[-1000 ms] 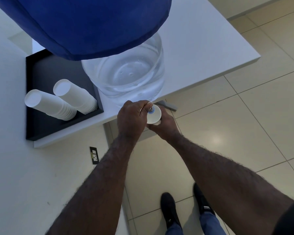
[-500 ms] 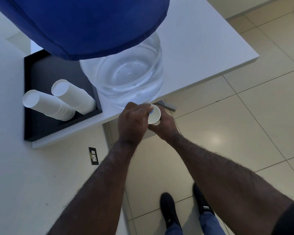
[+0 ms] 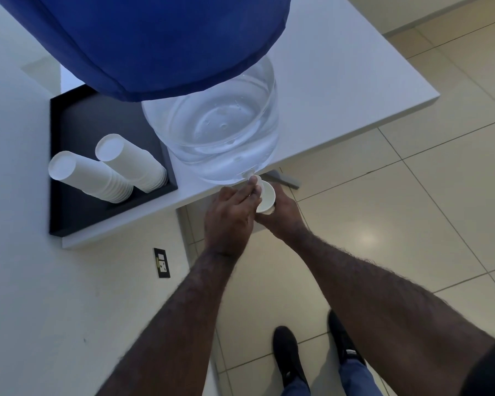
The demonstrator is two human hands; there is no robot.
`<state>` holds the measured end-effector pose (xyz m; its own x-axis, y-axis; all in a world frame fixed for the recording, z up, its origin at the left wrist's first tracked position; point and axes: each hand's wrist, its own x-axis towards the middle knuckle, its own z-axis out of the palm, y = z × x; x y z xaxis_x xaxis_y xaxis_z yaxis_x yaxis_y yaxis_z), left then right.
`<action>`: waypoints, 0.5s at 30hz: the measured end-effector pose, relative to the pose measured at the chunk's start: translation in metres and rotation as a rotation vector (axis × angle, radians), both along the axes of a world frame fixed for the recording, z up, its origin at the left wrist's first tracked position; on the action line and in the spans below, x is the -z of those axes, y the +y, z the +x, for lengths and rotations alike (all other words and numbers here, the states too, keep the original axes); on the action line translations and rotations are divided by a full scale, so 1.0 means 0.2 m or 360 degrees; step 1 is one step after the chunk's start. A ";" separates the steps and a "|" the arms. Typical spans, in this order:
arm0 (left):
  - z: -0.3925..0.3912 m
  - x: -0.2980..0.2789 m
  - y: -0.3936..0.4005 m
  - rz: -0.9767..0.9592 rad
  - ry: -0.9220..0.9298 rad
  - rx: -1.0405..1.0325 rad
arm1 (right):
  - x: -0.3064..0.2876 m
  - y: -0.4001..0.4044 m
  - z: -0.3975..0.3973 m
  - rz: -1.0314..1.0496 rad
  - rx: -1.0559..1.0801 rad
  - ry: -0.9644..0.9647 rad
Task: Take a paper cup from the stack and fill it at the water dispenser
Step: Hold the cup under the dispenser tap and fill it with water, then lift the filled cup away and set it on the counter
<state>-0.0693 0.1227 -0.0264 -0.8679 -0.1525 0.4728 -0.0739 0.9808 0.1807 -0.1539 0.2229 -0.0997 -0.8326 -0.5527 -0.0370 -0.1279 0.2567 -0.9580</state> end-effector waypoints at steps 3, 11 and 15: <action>0.01 -0.01 0.01 0.0092 -0.0030 -0.0021 | 0.01 0.01 0.01 0.0018 0.0001 0.0000; 0.01 -0.04 0.03 0.0217 -0.0081 -0.0055 | 0.04 0.07 0.03 0.0118 -0.0015 0.0017; 0.01 -0.04 0.04 0.0209 -0.0041 -0.0073 | 0.08 0.15 0.03 0.0175 0.0052 -0.0035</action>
<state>-0.0672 0.1300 -0.0184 -0.8701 -0.2516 0.4239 -0.1245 0.9442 0.3049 -0.1476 0.2524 -0.1149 -0.8485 -0.5167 -0.1143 -0.0969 0.3640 -0.9263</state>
